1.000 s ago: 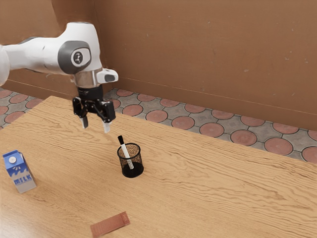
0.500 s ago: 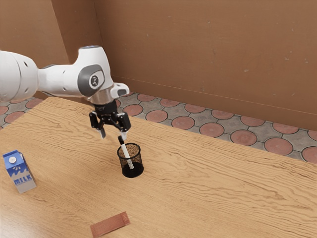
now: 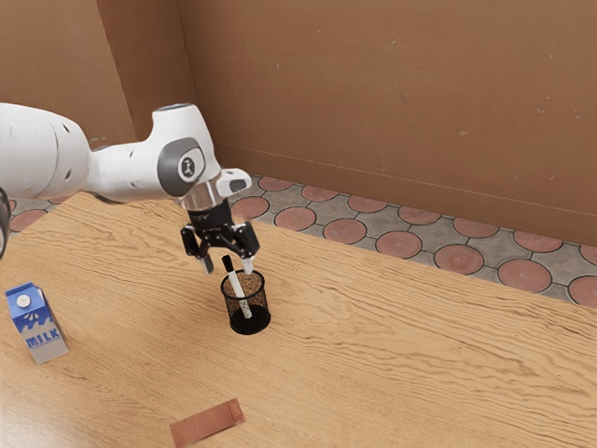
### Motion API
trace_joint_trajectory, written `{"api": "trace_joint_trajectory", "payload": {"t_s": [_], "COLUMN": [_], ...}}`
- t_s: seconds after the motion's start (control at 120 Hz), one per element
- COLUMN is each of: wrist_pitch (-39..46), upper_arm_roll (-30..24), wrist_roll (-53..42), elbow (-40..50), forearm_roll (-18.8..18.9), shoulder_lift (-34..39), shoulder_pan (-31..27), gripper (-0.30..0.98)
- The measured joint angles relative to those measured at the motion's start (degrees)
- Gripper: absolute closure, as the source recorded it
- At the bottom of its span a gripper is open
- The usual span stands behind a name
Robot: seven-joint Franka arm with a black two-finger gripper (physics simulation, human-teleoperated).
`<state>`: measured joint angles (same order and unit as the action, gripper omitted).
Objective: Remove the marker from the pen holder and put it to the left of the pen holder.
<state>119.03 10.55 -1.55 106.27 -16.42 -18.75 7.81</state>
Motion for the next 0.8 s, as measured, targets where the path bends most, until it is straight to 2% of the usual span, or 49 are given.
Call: {"api": "trace_joint_trajectory", "payload": {"t_s": [0.267, 0.525, 0.617, 0.633, 0.8], "wrist_pitch": [0.9, 1.2, 1.2, 1.2, 1.1], "upper_arm_roll": [0.1, 0.0, 0.1, 0.1, 0.2], "wrist_roll": [-0.7, -1.3, -1.4, -1.4, -1.6], "elbow": [-0.1, -0.1, 0.1, 0.1, 0.2], "forearm_roll": [-0.6, -1.3, -1.5, -1.5, -1.7], "shoulder_lift": [-0.3, -0.3, -0.3, -0.3, 0.0], "shoulder_pan": [-0.3, -0.1, -0.2, -0.3, -0.4], "gripper": [0.04, 0.51, 0.53, 0.50, 0.58]}}
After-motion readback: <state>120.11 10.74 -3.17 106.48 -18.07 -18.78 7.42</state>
